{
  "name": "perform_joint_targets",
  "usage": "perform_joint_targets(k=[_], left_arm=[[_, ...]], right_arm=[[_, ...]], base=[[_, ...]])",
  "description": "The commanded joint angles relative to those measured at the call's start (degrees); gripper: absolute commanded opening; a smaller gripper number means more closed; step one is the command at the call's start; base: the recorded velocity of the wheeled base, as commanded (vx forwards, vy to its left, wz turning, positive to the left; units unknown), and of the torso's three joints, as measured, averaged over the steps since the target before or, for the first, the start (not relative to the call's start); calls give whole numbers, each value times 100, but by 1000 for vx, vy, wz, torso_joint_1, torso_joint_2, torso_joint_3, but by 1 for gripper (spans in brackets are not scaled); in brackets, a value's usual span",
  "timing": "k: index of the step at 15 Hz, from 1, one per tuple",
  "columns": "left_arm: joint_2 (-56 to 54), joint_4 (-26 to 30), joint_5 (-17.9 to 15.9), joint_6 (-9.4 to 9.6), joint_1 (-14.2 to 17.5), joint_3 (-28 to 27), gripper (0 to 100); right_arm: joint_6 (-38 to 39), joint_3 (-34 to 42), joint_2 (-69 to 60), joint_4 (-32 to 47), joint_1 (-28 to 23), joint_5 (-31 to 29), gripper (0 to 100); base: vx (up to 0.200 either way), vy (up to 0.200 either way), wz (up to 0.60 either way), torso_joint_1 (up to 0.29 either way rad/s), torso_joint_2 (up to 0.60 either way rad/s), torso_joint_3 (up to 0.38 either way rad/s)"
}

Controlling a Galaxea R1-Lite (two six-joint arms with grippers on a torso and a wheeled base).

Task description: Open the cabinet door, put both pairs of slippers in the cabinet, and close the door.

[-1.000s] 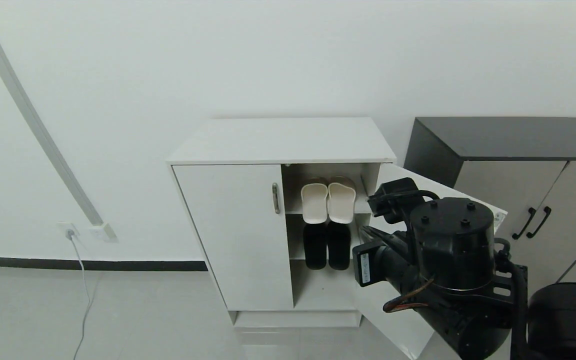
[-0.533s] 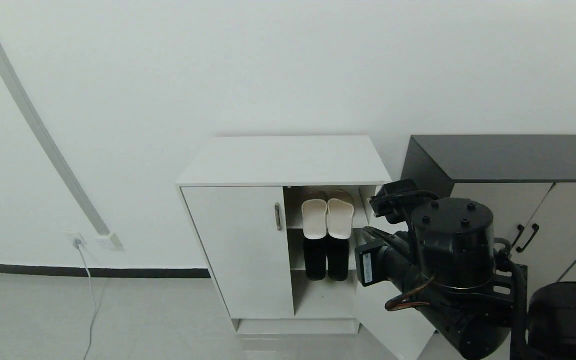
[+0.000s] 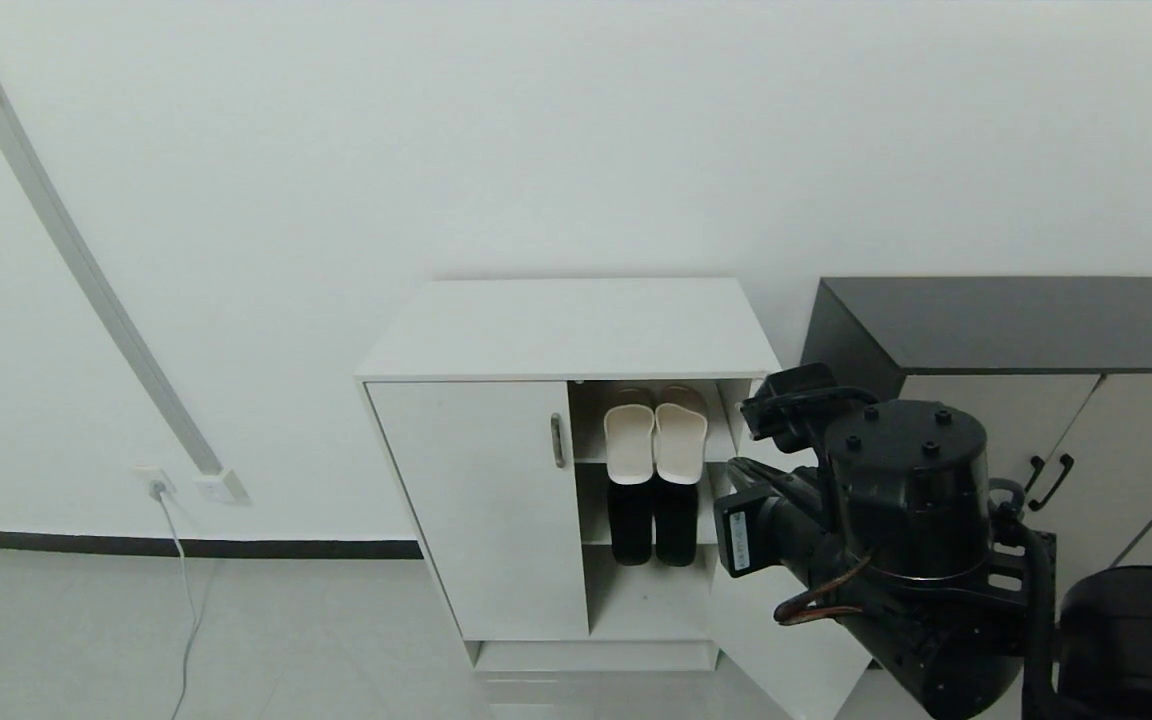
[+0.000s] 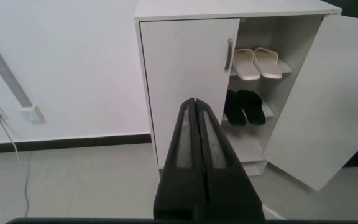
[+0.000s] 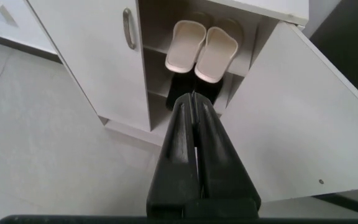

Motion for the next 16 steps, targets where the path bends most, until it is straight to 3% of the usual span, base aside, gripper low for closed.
perform_joint_targets(k=[1,8,16], left_arm=[[8,-2,1,-1,1,1,0],[8,-2,1,-1,1,1,0],[8,-2,1,-1,1,1,0]], right_arm=[[6,9,-3,-18,1,70,0],[-3,18,6,-18,-17,123,0],[-12,27,24,-18,-175,123,0]], base=[[0,0,0,0,0,0],[0,0,-514,4,1,2],[-25,0,0,1,0,0]])
